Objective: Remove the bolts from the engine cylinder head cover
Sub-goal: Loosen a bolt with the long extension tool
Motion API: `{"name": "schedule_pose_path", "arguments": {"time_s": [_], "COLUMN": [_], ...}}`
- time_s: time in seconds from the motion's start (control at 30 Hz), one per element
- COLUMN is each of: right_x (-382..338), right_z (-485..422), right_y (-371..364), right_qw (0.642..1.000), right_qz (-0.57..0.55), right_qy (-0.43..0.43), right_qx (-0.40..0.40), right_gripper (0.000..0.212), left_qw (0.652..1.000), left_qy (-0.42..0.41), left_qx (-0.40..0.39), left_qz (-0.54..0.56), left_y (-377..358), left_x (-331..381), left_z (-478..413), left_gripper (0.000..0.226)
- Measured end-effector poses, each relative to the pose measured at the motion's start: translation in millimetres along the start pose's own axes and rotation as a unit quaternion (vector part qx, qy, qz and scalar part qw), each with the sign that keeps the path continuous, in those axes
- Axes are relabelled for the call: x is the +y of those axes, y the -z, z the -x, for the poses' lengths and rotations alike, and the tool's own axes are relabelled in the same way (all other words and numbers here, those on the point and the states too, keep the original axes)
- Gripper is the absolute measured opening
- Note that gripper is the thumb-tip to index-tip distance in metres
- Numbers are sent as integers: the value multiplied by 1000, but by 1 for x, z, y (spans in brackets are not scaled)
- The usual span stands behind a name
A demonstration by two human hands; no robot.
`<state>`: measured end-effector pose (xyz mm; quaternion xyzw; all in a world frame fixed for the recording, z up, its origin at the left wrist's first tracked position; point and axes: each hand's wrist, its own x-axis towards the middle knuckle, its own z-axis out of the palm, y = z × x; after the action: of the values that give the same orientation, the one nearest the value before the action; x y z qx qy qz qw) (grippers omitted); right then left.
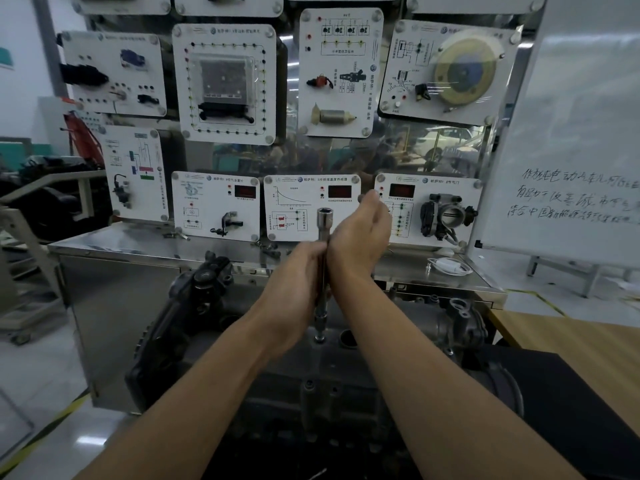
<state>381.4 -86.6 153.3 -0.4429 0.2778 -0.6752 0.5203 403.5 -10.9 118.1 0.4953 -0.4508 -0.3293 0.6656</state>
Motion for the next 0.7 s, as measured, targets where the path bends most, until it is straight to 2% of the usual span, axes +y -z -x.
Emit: {"name": "schedule_pose_path", "arguments": {"time_s": [0.07,0.13,0.2,0.27,0.3,0.33,0.4,0.43,0.47,0.53,0.6,0.63,0.7], "right_x": [3,7,6,-1,-5,-10,-21,-29,-38,-59,-74,-80,-94], "right_z": [-1,-5,-11,-13,-11,-6,4,3,1,-5,-11,-12,-12], "right_y": [-3,-1,7,22,30,37,43,42,39,31,20,14,5], "right_qw": [991,979,992,996,990,976,904,855,809,721,653,608,506], "right_qz": [74,123,76,26,43,94,240,317,391,519,572,595,648], "right_qy": [110,161,98,16,26,80,248,313,345,321,276,276,300], "right_qx": [11,4,-17,-86,-132,-180,-254,-265,-272,-327,-413,-448,-483], "right_gripper": [41,37,39,45,50,57,64,62,60,53,44,37,25], "left_qw": [995,965,927,914,905,893,853,829,819,838,846,855,904], "left_qy": [-26,-78,-139,-176,-186,-192,-209,-216,-214,-201,-186,-172,-119], "left_qx": [12,4,18,80,121,154,174,177,184,196,172,138,13], "left_qz": [-92,-249,-349,-357,-362,-378,-445,-485,-499,-467,-469,-469,-409], "left_y": [10,20,22,20,18,16,14,14,14,13,13,16,27], "left_x": [-6,-8,-7,-7,-8,-7,-8,-9,-9,-9,-9,-8,-5], "left_z": [6,8,7,-2,-6,-10,-18,-21,-22,-21,-18,-16,-11], "left_gripper": [30,20,16,18,23,30,35,34,34,40,50,49,32]}}
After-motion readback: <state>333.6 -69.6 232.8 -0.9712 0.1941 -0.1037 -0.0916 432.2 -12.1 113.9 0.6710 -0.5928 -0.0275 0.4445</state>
